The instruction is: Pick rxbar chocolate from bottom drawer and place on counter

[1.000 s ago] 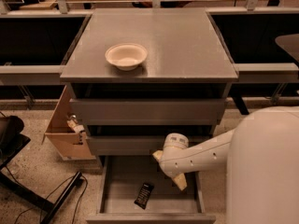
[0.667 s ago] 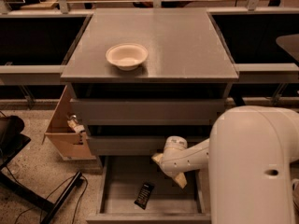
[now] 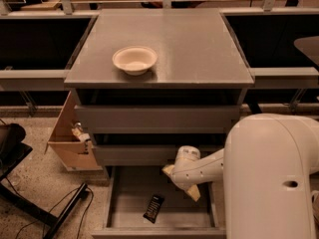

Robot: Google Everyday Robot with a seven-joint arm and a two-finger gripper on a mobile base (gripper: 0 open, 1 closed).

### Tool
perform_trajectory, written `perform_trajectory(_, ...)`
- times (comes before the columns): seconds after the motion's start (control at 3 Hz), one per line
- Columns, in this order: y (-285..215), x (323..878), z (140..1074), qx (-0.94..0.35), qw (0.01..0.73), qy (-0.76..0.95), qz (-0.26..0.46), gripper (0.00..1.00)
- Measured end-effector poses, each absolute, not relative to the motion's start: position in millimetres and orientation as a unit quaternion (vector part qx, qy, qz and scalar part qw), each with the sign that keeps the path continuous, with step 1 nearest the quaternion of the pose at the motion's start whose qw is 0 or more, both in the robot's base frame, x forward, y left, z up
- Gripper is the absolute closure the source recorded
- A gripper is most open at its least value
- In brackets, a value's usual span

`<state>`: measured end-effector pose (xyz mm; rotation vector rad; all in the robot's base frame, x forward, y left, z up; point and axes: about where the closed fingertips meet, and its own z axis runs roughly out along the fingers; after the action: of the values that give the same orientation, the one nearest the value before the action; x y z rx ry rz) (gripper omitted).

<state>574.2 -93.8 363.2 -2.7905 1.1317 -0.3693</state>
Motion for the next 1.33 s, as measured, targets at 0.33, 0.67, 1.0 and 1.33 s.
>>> perform_trajectory(0.33,-83,594,301,-0.933,0.067,0.338,-0.106,0.0)
perform_trajectory(0.67,-62,619,232,-0.954,0.059,0.28,-0.094,0.0)
perform_trajectory(1.0,-38,624,167,-0.969,0.038,0.235,-0.07,0.0)
perform_trajectory(1.33,-19,613,108,-0.978,0.027,0.2,-0.049,0.0)
